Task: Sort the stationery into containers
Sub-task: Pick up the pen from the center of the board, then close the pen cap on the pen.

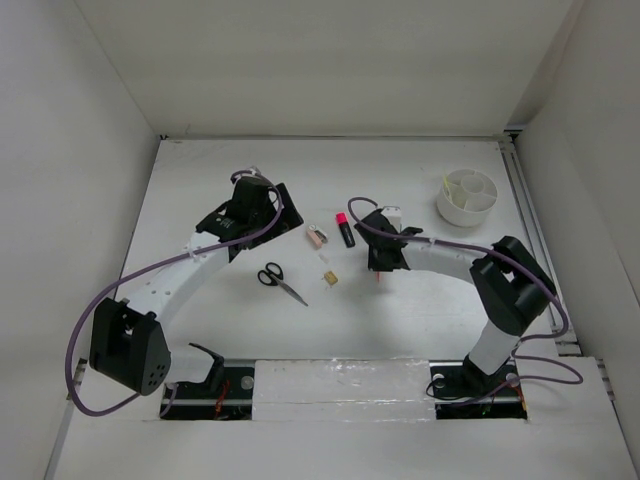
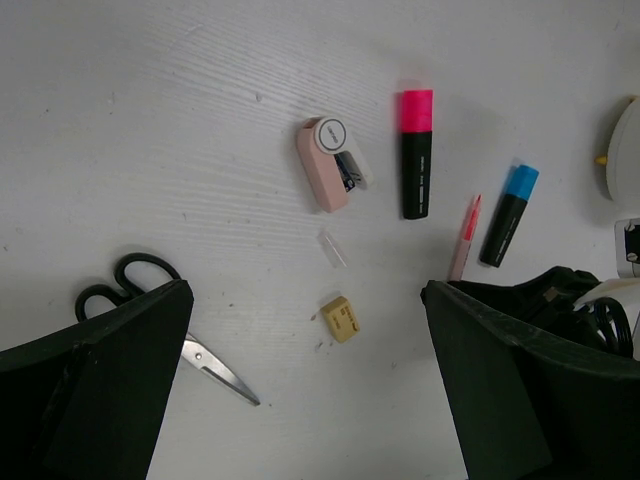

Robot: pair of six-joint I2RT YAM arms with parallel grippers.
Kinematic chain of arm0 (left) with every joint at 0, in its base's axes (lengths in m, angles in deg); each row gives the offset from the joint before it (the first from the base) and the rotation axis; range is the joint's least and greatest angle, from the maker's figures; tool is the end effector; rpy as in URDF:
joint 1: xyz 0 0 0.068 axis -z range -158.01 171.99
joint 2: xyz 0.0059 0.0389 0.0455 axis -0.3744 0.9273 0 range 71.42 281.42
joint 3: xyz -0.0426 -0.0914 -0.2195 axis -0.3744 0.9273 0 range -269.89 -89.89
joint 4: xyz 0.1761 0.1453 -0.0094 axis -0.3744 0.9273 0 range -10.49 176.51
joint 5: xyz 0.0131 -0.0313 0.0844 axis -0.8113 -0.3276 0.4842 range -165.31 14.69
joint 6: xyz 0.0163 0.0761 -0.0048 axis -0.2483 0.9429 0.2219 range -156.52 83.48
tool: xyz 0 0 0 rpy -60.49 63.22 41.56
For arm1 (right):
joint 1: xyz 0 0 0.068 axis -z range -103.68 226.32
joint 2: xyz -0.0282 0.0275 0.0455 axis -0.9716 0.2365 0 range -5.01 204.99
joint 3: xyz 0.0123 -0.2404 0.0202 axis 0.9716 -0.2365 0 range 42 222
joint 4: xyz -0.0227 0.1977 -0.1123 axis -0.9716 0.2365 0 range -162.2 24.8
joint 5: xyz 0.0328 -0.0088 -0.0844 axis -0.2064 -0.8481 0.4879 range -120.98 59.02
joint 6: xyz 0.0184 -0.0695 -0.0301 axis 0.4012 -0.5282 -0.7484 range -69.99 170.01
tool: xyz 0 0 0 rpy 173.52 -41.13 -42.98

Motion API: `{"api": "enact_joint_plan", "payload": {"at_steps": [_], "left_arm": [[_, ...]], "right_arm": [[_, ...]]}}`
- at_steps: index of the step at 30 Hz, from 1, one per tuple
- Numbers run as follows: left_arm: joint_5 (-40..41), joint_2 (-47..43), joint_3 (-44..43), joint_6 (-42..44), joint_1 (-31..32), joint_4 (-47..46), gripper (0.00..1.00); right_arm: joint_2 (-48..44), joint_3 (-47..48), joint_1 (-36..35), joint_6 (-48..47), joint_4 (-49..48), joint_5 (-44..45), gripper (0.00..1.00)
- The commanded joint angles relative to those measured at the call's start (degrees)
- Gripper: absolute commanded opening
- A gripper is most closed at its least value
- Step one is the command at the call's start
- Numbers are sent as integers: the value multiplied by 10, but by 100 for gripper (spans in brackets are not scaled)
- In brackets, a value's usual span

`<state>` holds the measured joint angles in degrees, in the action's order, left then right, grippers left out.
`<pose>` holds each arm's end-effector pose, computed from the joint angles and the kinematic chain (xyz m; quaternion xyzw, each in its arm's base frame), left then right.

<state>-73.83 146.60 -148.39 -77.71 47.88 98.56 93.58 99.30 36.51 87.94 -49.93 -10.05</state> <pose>0.2642 -0.1264 0.2526 -0.1243 0.8811 -0.2424 0.3865 0.2552 0.1816 0.1273 0.0259 0.9578 0.0035 0.2861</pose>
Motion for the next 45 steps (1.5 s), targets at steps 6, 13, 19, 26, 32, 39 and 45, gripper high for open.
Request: {"api": "enact_joint_plan", "payload": {"at_steps": [6,13,19,26,32,39,45], "left_arm": [[56,-7,-15,-45,63,5,100],[124,10,8,-207,127,-22,100],[158,102,-27,-297,137,9,100],[173,229,-119,-347,174,74,100],[179,248,-130,-366,174,103,98],[192,300,-178,-376,180,163,87],[192,345,-206,-395,185,195,81]], "right_arm": [[-74,5,-9,-32,15,17,0],[-200,11,-17,-44,47,45,0],[-318,-10,-31,-64,54,54,0],[-379,-31,-36,-86,44,35,0],[-424,-52,-36,-101,31,4,0],[-455,-82,-36,-116,5,-26,0],[-455,-94,-36,-122,-13,-53,0]]}}
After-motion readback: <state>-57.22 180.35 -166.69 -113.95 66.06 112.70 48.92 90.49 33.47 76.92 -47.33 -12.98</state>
